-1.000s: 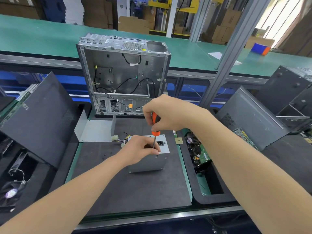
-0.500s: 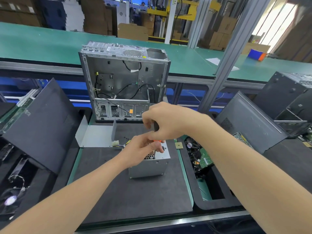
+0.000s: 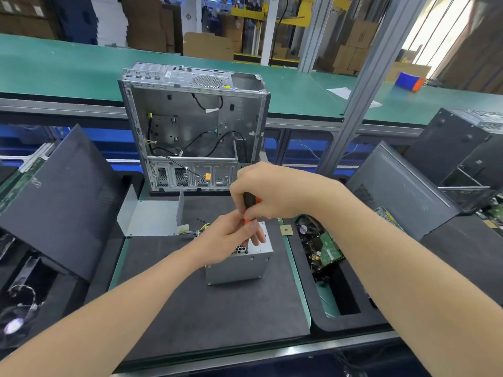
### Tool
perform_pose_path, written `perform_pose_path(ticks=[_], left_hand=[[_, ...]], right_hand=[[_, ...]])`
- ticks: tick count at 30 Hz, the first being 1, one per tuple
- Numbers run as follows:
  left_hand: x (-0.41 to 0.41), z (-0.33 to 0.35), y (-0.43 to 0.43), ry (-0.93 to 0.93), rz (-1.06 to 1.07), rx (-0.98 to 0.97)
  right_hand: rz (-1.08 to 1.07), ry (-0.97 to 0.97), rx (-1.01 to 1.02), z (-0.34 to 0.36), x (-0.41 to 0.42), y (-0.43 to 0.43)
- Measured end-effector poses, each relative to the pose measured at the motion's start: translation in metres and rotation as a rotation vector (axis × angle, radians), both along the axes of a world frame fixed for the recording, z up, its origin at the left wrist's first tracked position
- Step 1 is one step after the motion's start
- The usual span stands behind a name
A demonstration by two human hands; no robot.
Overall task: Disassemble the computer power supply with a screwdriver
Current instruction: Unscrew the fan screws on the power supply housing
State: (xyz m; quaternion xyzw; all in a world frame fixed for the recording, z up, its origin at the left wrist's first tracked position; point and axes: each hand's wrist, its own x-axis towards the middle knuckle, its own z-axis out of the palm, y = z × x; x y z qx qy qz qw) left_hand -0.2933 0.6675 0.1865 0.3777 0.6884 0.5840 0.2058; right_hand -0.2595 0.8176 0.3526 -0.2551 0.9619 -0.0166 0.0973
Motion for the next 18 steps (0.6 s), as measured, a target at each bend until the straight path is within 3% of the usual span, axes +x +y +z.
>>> perform_pose_path(ticks=[7, 9, 12, 14, 18], left_hand=[[0.002, 0.006, -0.007, 0.130, 0.030, -0.202], [0.003, 0.007, -0.006, 0.143, 0.040, -0.218], [0.008, 0.010, -0.003, 0.083, 0.042, -0.199], [0.009, 0.011, -0.002, 0.108, 0.037, -0.196], [0.008, 0.009, -0.002, 0.098, 0.024, -0.161]], right_hand=[[0.046, 0.029, -0.014, 0.002, 0.005, -0.004], [-0.082, 0.166, 0.025, -0.006, 0.011, -0.013], [-0.441, 0.367, 0.192, -0.017, 0.015, -0.033], [-0.568, 0.316, 0.172, -0.022, 0.012, -0.038], [-0.469, 0.218, 0.125, -0.018, 0.004, -0.031]])
